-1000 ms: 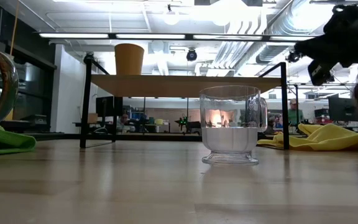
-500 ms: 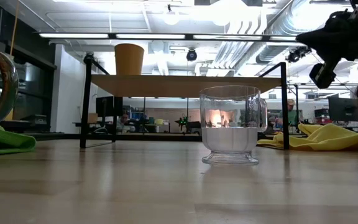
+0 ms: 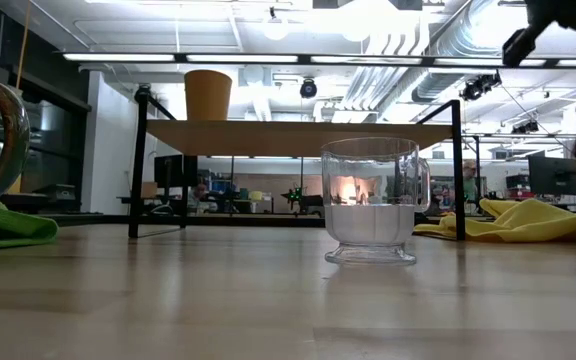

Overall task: Stack small to large cups/mugs on shelf
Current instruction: Put the orange cup on the shelf

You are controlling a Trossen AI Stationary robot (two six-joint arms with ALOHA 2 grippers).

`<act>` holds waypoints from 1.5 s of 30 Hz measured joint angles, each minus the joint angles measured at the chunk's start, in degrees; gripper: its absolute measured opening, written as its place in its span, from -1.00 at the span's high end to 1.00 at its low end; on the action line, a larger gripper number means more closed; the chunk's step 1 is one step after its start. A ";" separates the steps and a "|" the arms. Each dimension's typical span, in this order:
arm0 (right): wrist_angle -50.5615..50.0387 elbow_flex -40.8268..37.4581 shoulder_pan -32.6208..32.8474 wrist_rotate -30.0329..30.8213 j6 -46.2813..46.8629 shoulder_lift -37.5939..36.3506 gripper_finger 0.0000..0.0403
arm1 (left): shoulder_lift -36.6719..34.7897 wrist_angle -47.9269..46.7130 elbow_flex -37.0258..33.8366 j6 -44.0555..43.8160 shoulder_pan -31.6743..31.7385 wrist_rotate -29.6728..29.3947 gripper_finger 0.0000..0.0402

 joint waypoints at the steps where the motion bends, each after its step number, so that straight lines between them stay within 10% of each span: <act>1: -2.18 1.97 0.00 -0.02 -0.57 1.39 1.00 | 0.00 0.26 0.00 0.73 0.00 0.10 0.19; 21: -14.72 27.88 6.41 -4.24 -11.02 37.00 1.00 | -0.24 10.27 -5.11 3.64 -0.04 3.77 0.19; 30: -14.44 28.53 9.86 0.00 -11.18 40.18 1.00 | -0.20 6.43 -5.11 3.64 -0.02 4.26 0.31; 37: -13.50 28.53 11.23 2.16 -14.93 39.98 1.00 | -0.20 5.46 -5.11 3.88 0.00 3.93 0.92; 45: -13.56 28.49 11.26 7.85 -17.38 39.98 1.00 | -0.20 3.70 -5.11 6.07 0.02 -3.41 0.98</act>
